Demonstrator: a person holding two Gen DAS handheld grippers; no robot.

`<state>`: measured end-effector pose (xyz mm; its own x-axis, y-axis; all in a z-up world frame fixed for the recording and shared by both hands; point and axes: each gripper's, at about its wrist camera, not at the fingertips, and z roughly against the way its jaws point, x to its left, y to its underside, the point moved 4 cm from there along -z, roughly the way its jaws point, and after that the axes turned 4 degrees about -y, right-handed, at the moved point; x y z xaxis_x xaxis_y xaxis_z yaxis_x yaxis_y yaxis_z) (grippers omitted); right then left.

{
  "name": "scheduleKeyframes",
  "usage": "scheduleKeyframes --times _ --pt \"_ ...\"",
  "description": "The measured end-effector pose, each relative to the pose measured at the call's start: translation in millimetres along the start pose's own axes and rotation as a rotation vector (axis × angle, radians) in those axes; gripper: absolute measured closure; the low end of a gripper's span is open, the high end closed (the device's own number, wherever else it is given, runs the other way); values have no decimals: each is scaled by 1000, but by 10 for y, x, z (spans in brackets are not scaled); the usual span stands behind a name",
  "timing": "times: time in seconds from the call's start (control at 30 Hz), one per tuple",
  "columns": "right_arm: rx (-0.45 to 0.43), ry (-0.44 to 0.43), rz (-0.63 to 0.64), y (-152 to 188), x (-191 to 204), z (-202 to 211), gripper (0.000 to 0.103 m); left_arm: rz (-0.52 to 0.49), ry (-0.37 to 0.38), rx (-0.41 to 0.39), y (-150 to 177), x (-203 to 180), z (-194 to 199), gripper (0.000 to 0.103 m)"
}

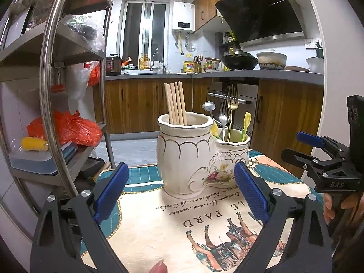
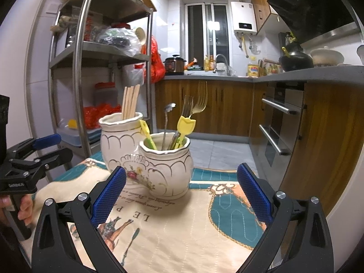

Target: Organize utensils

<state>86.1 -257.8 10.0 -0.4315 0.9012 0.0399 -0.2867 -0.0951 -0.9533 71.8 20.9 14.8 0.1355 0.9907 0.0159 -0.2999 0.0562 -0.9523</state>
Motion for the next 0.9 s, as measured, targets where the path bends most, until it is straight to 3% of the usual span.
scheduleKeyframes --times 0.9 --pt "-3 9 -4 2 -19 7 6 3 -11 -3 -18 9 21 11"
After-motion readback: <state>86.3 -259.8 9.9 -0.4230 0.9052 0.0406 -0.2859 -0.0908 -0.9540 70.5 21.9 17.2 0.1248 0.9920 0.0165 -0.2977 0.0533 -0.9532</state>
